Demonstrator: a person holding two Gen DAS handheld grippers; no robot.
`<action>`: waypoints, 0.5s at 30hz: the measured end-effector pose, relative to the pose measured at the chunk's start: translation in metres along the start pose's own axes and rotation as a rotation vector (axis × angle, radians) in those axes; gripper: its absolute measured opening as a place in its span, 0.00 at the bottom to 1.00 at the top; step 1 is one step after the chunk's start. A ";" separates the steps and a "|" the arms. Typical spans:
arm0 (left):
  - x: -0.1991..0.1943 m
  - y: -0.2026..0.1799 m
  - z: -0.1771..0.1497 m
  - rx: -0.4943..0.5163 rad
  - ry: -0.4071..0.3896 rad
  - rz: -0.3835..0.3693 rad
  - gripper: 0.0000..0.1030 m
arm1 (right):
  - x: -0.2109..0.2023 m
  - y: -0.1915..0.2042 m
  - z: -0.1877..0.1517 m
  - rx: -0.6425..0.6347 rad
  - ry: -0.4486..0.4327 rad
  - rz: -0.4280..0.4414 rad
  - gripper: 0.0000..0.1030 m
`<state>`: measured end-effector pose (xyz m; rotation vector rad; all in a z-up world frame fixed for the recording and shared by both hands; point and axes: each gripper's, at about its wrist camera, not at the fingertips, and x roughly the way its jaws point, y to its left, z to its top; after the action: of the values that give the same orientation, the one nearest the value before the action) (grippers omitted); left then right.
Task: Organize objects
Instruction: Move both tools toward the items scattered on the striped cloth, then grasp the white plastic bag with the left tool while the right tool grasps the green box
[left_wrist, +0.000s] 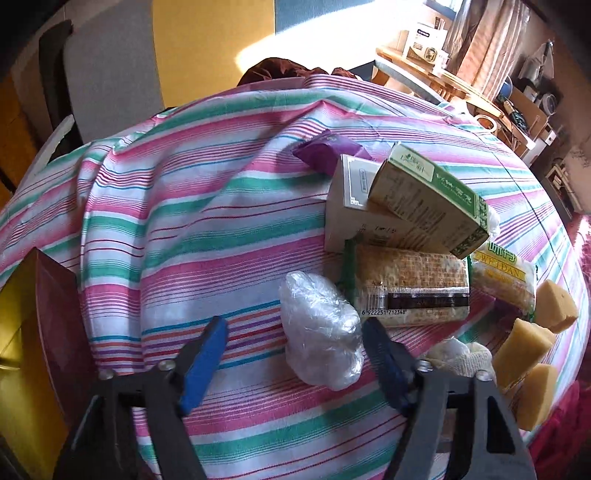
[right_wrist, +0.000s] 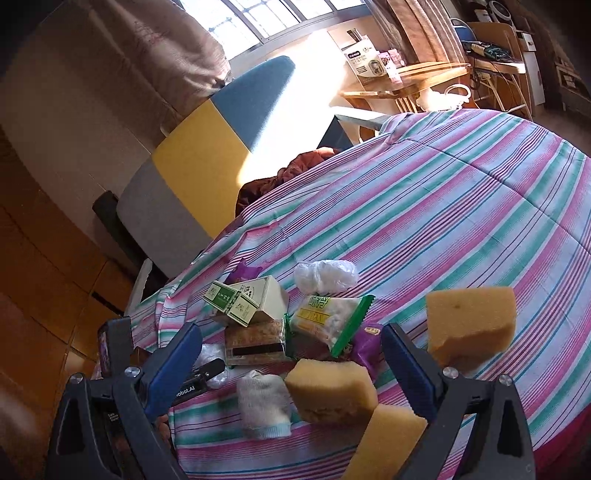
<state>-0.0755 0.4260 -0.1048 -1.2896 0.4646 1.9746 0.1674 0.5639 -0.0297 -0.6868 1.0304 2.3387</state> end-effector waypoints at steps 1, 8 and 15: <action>0.004 0.003 -0.002 -0.011 0.014 -0.019 0.41 | 0.001 0.001 0.000 -0.005 0.002 -0.005 0.96; -0.024 0.007 -0.026 -0.017 -0.055 -0.061 0.33 | 0.010 0.012 -0.005 -0.076 0.040 -0.044 0.95; -0.071 -0.001 -0.054 0.042 -0.141 -0.086 0.33 | 0.035 0.045 -0.017 -0.245 0.148 -0.065 0.84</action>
<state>-0.0234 0.3659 -0.0640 -1.1174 0.3740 1.9578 0.1178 0.5323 -0.0379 -0.9845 0.7745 2.4087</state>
